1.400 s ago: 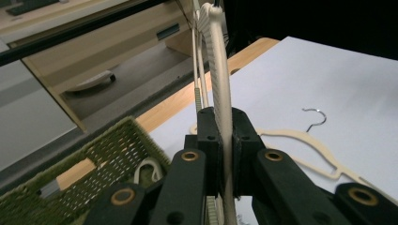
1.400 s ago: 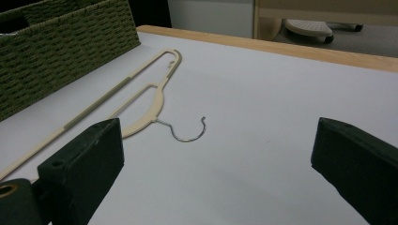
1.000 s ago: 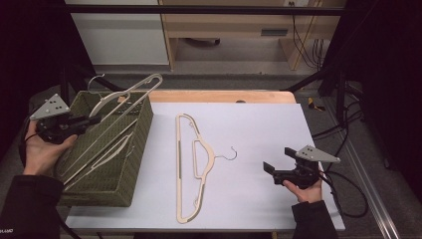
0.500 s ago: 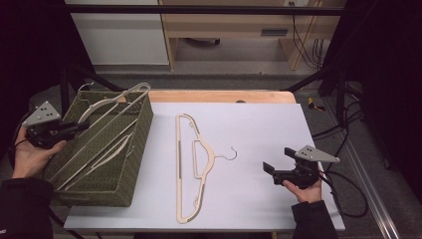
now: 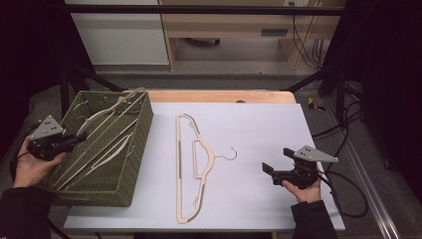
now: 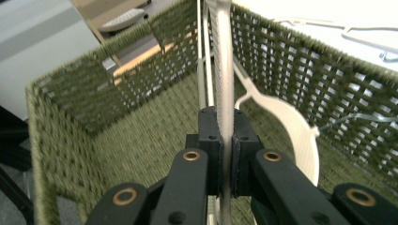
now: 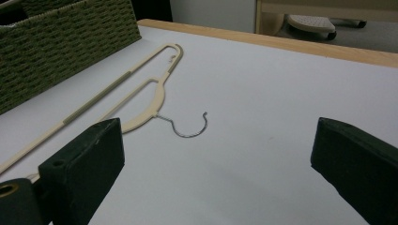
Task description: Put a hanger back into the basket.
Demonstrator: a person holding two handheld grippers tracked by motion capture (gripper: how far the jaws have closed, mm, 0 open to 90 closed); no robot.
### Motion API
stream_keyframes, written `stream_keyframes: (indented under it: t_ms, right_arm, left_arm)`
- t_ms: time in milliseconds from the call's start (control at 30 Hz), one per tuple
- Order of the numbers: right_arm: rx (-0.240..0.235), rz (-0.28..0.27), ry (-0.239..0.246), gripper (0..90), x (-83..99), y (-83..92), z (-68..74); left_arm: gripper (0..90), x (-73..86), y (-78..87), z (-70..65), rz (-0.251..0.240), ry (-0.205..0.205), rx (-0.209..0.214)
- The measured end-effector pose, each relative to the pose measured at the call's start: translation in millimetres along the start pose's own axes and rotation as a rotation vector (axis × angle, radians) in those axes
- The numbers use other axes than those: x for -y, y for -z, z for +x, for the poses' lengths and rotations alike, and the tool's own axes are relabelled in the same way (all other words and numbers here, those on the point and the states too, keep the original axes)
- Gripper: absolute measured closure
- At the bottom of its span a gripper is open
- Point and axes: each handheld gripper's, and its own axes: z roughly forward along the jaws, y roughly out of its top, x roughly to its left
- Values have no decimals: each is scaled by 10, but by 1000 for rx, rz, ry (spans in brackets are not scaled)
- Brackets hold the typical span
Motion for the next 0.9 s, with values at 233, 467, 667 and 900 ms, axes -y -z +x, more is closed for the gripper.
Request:
stream_keyframes:
  t_ms: [233,467,667,900]
  right_arm:
    - [-2,9,4,36,8,-22,8]
    - [-3,7,5,37,9,-21,10]
    - [-6,11,9,39,13,-31,16]
    - [-8,13,11,39,15,-40,19]
  left_arm:
    - [862,129,-63,-28,76,-19,-13]
    - [857,258,-292,-115,152,-55,-11]
    - [791,233,-405,-265,233,-20,112]
    - [644,187,-427,-283,245,15,147]
